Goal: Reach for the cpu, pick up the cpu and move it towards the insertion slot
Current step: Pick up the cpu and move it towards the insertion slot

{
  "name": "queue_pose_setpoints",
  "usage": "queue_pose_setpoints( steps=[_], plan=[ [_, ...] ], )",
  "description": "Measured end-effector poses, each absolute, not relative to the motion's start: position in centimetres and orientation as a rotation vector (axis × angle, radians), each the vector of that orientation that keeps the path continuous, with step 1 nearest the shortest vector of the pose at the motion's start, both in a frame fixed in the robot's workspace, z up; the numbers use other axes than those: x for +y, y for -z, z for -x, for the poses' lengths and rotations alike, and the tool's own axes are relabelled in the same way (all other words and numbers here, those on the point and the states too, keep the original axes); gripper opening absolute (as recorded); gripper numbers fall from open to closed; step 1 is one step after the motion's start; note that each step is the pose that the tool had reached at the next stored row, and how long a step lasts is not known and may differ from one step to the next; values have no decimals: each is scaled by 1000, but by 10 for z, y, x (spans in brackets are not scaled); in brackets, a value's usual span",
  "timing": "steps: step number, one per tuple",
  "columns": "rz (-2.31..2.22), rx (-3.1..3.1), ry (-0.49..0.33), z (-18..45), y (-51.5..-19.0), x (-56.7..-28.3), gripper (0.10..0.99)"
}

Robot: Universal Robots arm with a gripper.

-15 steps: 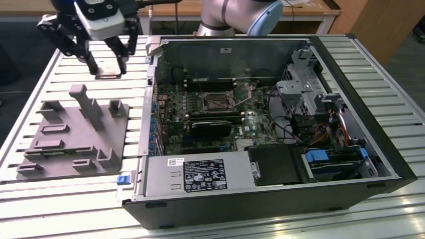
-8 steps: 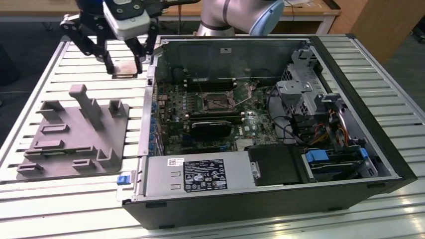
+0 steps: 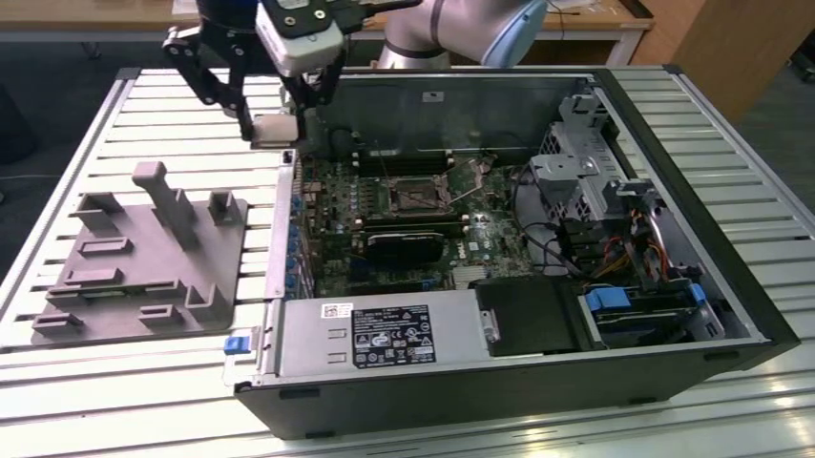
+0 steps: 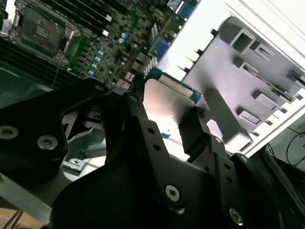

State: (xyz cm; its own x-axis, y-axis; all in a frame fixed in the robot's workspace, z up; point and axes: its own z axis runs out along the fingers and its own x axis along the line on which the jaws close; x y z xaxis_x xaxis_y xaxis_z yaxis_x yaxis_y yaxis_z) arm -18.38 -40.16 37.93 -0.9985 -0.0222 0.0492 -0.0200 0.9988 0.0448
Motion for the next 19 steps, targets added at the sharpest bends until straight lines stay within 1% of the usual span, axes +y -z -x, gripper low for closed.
queue_pose_setpoints(
  steps=[19],
  plan=[
    [-32,-3066,68,104,-379,-402,541]
  ],
)
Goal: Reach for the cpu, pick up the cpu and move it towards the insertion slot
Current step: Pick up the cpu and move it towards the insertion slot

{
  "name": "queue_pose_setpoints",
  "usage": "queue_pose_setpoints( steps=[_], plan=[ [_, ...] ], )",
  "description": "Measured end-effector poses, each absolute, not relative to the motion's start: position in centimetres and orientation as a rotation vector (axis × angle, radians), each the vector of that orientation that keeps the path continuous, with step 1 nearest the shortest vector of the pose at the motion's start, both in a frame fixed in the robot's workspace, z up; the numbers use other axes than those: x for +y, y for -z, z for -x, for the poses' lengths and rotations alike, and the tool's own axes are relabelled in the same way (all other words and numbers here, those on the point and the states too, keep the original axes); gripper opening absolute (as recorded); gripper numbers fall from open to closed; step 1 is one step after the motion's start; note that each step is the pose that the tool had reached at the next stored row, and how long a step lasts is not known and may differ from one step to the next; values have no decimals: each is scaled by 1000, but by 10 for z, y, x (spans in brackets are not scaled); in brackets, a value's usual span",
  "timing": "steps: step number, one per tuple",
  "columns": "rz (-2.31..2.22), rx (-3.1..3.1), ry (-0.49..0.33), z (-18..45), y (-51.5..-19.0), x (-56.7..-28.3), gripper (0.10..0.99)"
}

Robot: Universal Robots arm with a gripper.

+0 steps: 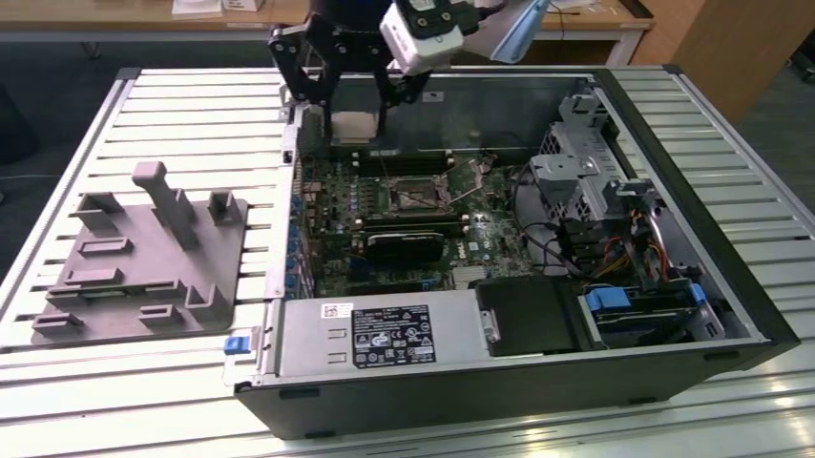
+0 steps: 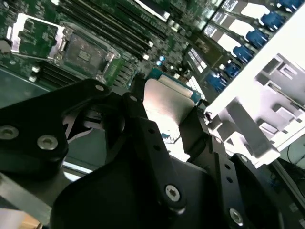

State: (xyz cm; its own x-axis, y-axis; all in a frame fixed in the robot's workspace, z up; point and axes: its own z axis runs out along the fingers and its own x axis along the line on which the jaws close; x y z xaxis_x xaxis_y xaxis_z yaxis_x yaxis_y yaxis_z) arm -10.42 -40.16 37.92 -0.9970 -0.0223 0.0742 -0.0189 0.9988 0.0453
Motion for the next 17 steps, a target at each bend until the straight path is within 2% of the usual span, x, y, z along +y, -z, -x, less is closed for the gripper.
queue_pose_setpoints(
  steps=[6,17],
  plan=[
    [-32,-3062,68,84,-379,-402,541],
    [-54,-3113,60,84,-376,-401,541]
  ],
)
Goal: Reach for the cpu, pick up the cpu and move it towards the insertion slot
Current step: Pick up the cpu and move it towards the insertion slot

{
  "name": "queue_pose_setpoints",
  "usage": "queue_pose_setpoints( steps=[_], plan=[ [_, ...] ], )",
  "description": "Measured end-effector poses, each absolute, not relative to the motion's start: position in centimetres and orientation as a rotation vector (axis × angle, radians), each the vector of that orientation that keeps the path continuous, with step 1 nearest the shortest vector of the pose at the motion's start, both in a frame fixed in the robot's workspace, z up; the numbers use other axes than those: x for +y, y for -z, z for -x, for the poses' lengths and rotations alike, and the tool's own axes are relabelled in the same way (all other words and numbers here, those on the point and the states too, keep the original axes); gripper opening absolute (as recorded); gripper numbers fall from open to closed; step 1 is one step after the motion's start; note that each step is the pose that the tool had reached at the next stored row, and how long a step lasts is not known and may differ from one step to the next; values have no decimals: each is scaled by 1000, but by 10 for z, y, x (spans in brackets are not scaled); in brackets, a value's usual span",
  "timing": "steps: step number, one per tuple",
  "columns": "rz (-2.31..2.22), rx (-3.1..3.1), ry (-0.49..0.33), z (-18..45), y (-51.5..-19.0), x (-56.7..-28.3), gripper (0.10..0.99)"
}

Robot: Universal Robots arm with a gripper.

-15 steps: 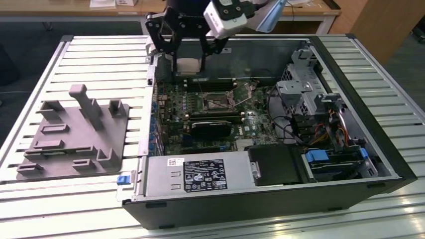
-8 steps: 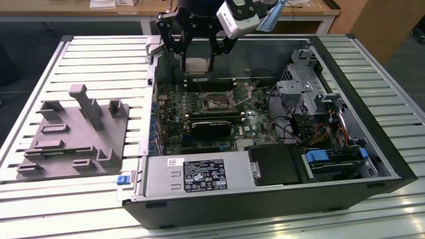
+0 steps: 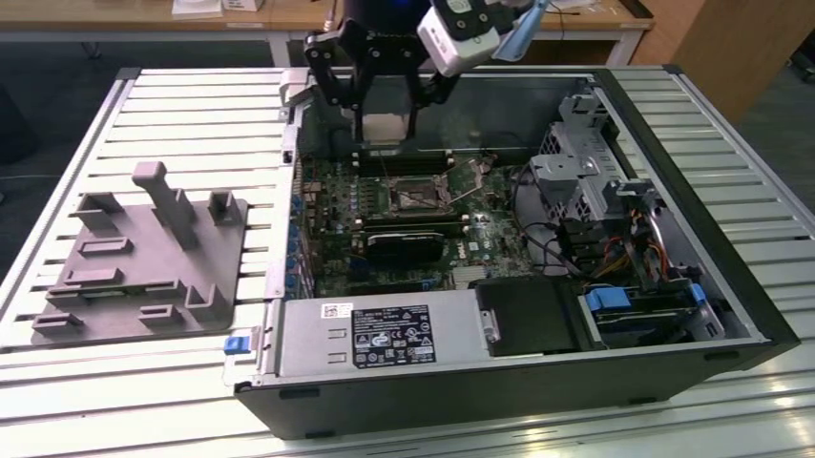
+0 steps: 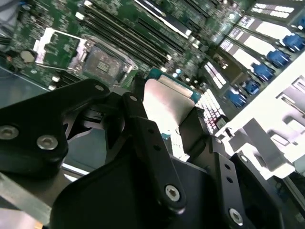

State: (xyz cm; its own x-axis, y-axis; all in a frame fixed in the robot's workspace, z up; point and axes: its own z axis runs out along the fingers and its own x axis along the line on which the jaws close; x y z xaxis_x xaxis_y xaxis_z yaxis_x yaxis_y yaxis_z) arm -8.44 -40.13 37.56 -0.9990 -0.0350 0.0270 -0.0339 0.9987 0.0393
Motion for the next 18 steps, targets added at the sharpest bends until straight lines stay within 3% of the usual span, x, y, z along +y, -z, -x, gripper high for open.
queue_pose_setpoints(
  steps=[18],
  plan=[
    [-60,-3159,60,51,-366,-389,541]
  ],
)
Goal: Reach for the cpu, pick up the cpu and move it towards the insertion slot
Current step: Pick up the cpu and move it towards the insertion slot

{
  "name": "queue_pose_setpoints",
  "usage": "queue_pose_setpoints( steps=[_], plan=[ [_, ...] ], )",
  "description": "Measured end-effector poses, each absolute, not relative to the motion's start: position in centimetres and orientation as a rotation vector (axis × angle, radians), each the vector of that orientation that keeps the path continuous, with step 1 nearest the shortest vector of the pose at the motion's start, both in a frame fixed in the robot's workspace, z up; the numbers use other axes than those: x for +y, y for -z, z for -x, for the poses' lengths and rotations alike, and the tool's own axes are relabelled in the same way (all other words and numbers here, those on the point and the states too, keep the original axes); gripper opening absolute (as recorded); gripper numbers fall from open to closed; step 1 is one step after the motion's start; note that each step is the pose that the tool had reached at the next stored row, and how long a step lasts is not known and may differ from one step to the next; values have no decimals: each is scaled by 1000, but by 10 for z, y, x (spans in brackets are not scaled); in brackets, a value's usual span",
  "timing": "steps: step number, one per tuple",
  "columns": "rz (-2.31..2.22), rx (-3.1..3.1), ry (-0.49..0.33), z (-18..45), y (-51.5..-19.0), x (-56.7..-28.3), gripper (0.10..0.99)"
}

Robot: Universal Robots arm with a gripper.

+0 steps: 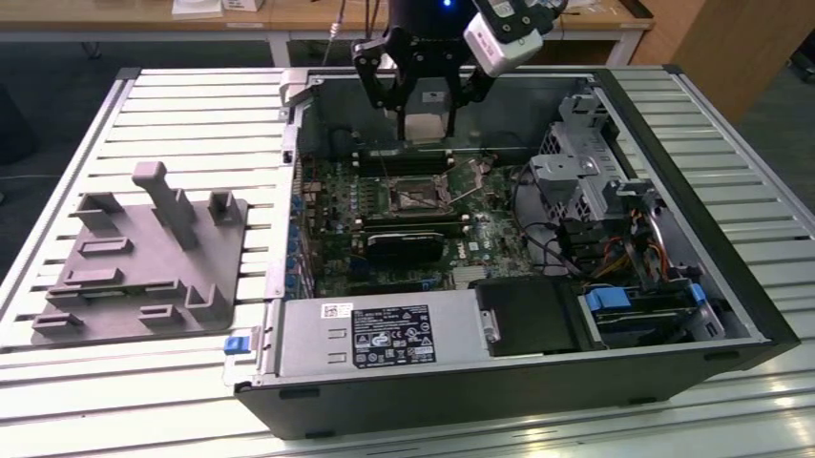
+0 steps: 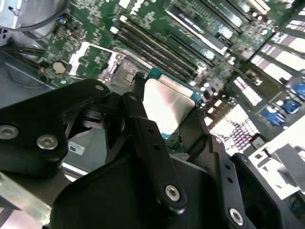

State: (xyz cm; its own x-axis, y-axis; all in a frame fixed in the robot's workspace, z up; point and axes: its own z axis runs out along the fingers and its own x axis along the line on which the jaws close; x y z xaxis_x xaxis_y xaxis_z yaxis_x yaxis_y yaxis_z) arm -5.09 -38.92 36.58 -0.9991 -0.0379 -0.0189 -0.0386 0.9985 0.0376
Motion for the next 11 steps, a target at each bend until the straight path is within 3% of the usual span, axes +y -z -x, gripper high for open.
queue_pose_setpoints(
  steps=[11],
  plan=[
    [60,3122,-59,31,-365,-372,541]
  ],
)
